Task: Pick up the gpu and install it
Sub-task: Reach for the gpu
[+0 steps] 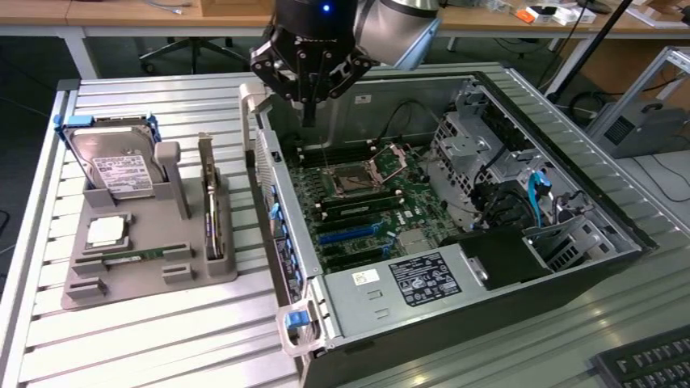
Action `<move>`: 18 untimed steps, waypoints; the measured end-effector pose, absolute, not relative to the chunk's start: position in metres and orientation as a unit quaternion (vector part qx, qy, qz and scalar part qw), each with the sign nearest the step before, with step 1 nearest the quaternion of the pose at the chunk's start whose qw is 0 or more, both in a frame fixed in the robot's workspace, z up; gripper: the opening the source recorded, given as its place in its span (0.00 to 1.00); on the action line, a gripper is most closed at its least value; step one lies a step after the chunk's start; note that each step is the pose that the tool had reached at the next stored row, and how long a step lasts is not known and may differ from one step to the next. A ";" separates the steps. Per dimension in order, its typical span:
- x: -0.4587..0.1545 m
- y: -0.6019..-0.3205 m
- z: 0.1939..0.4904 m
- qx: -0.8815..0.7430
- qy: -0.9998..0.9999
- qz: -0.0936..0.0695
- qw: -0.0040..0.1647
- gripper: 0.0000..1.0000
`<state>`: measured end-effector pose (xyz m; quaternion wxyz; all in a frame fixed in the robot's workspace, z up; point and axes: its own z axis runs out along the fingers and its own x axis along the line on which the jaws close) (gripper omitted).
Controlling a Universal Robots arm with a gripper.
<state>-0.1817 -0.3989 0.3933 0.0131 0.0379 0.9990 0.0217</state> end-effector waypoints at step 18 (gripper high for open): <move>-0.201 -0.399 0.393 0.038 0.999 0.022 0.013 0.11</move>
